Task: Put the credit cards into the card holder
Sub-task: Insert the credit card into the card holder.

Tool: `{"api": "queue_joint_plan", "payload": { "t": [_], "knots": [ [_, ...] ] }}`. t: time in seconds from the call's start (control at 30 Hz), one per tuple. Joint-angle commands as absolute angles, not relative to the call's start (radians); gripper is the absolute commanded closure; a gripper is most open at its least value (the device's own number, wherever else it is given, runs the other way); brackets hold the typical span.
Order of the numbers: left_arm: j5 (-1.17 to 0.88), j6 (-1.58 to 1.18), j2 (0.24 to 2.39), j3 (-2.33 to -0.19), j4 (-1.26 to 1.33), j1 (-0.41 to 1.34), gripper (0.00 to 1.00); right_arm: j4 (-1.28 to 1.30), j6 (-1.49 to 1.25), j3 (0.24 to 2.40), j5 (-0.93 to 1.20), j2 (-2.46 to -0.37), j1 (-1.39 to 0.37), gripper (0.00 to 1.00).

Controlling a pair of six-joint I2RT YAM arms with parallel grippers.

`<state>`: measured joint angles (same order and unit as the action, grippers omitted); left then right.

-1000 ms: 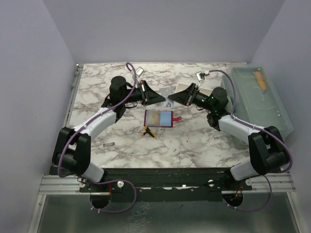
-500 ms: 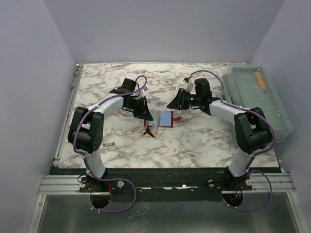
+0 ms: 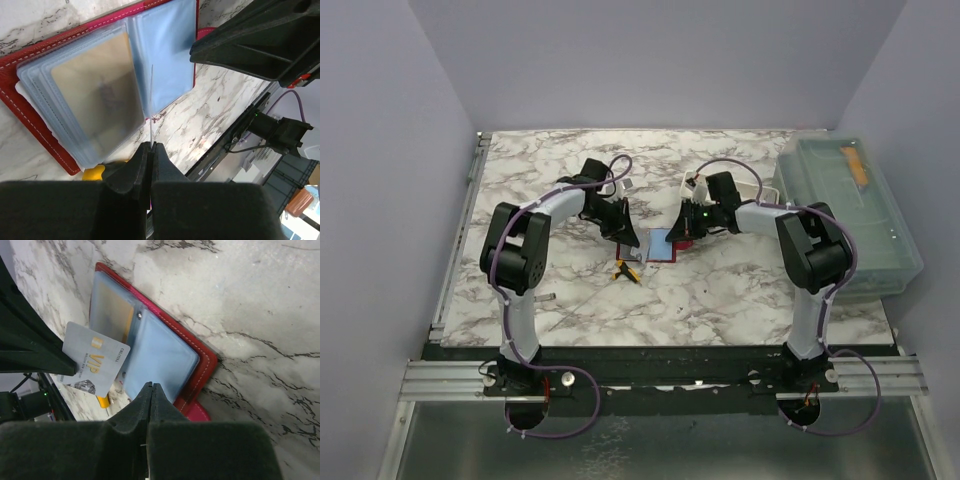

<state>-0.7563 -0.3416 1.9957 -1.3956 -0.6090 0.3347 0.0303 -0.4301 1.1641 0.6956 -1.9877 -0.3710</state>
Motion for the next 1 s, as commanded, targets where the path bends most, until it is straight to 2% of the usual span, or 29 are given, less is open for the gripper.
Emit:
{"api": "queue_joint_plan", "payload": {
  "t": [0.0,0.57,0.97],
  "knots": [
    [-0.805,-0.311,2.033,-1.410,-0.622,0.333,1.00,0.052,-0.402,1.183,0.667,-2.029,-0.367,1.00],
    [-0.773,-0.343,2.112,-1.434,-0.618,0.315,1.00,0.042,-0.407,1.182,0.671,-2.066,-0.367,1.00],
    [-0.807,-0.474,2.145,-1.416,-0.458,0.315,1.00,0.022,-0.416,1.180,0.679,-2.090,-0.367,1.00]
  ]
}}
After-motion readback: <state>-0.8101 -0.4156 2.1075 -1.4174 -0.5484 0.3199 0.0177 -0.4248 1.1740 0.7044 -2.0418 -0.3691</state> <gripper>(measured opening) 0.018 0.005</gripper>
